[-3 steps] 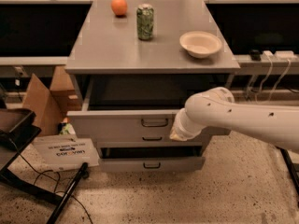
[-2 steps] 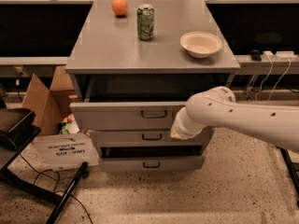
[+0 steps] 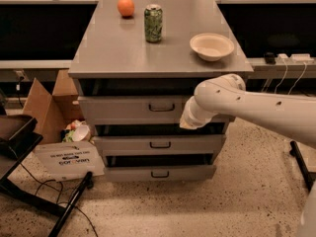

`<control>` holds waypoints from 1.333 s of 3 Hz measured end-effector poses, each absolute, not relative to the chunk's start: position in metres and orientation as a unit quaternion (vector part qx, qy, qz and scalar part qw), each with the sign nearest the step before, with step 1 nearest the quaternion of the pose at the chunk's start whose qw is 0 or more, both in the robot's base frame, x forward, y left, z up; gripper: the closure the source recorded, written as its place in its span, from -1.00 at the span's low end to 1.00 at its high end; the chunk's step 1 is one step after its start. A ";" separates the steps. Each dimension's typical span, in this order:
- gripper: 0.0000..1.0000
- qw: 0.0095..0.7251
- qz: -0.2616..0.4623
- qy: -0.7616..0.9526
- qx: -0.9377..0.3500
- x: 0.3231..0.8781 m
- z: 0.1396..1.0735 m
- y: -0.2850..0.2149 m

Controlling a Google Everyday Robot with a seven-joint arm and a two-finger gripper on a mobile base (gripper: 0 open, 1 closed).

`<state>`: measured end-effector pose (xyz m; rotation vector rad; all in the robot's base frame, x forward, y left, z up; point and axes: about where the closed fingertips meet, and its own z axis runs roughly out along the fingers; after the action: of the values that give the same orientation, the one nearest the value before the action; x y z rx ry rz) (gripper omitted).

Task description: Close top drawer

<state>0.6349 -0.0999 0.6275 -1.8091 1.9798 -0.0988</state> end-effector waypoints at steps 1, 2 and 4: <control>0.64 0.227 -0.036 0.718 -0.657 0.635 0.627 -0.100; 0.02 0.227 -0.036 0.718 -0.657 0.635 0.627 -0.100; -1.00 0.227 -0.036 0.718 -0.657 0.635 0.627 -0.100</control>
Offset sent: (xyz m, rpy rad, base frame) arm 0.0000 0.0000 0.0000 0.0000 0.0000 0.0000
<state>0.6349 -0.0998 0.6273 -1.8094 1.9798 -0.0986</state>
